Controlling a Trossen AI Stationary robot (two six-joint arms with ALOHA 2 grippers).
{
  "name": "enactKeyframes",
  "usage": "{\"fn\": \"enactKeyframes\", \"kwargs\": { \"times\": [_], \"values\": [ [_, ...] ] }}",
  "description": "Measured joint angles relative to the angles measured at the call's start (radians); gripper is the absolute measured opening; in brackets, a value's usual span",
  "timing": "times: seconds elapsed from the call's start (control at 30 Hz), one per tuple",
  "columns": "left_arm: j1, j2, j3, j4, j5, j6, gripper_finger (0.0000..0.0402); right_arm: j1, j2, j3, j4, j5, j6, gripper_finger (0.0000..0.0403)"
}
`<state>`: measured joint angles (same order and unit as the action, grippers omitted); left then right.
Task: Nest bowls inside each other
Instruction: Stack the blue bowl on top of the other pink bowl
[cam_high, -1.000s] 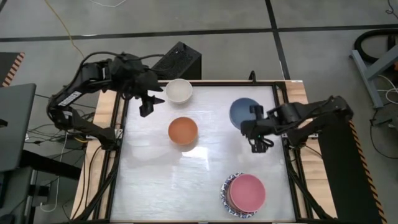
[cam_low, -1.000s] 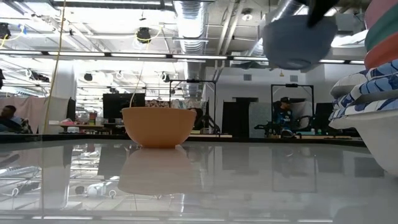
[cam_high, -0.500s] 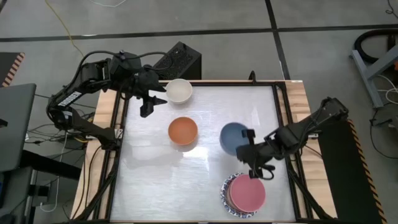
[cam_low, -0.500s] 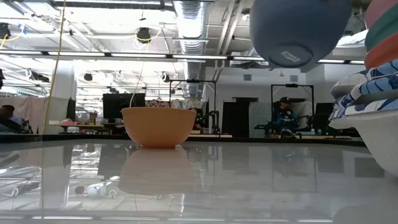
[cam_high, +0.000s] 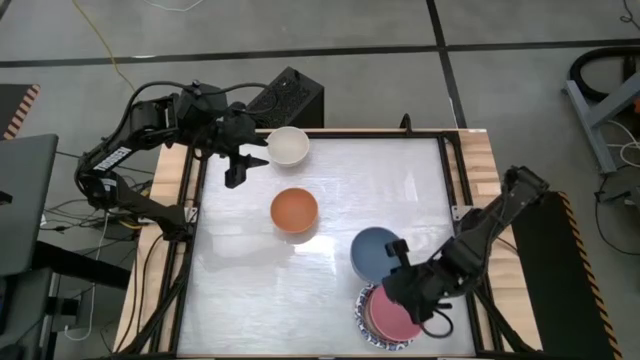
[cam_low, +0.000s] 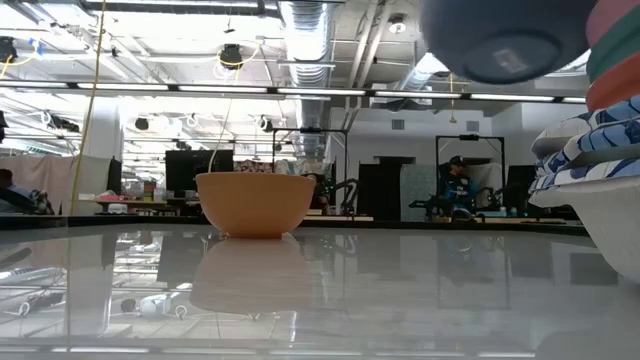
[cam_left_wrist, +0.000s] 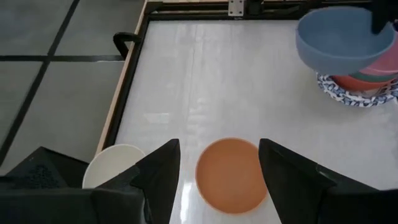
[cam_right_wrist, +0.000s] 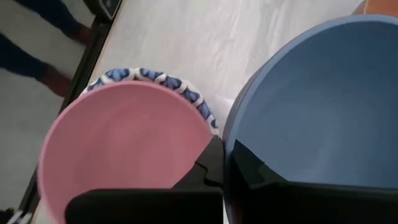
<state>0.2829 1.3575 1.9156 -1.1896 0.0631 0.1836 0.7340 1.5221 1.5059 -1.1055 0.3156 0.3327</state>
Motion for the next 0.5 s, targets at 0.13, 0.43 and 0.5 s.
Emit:
{"fn": "enactKeyframes", "kwargs": {
  "times": [0.13, 0.43, 0.5],
  "values": [
    [0.000, 0.000, 0.000, -0.001, -0.022, 0.007, 0.0209, 0.029, 0.027, 0.073, -0.112, 0.000, 0.104, 0.0011],
    [0.000, 0.000, 0.000, -0.001, -0.030, -0.031, 0.0209, 0.152, 0.048, 0.101, -0.116, 0.055, 0.456, 0.0011],
    [0.000, 0.000, 0.000, -0.001, -0.037, -0.029, 0.0209, 0.183, 0.062, 0.101, -0.113, 0.080, 0.530, 0.0011]
  ]
}}
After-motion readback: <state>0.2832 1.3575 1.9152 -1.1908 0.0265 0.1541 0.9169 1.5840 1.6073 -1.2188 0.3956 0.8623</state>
